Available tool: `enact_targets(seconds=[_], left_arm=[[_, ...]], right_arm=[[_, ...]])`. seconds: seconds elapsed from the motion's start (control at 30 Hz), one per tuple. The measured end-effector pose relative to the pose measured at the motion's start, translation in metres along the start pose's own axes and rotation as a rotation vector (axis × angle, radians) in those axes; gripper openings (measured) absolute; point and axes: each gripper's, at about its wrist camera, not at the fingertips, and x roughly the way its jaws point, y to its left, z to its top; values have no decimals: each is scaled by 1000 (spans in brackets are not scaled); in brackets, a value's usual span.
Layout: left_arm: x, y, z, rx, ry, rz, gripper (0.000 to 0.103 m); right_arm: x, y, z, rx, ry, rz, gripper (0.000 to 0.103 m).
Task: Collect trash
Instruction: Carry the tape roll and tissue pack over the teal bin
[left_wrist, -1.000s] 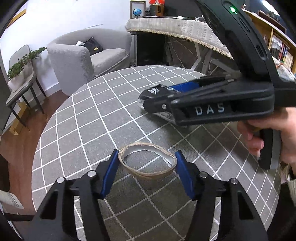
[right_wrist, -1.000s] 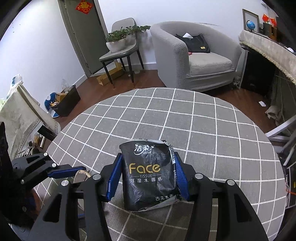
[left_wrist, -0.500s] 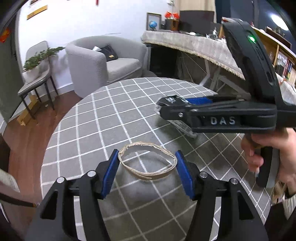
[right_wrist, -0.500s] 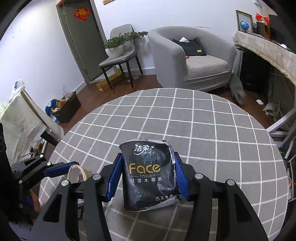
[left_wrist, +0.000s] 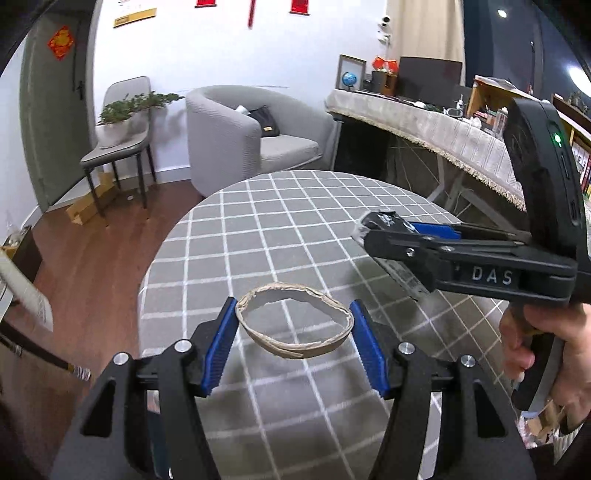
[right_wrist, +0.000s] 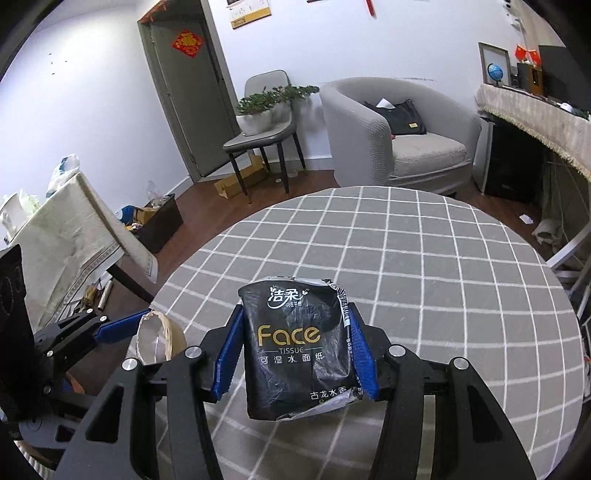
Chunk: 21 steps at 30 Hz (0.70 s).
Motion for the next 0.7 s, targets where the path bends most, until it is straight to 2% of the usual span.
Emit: enact_targets(seconds=[0.4,0.7], left_arm=[[-44,13,-28,-62,-49,44,64],[-54,39,-46,-79,-27,114,64]], right_arm=[[-26,36,-34,-33,-24,14,54],[-23,58,-40,-57,-26,44,54]])
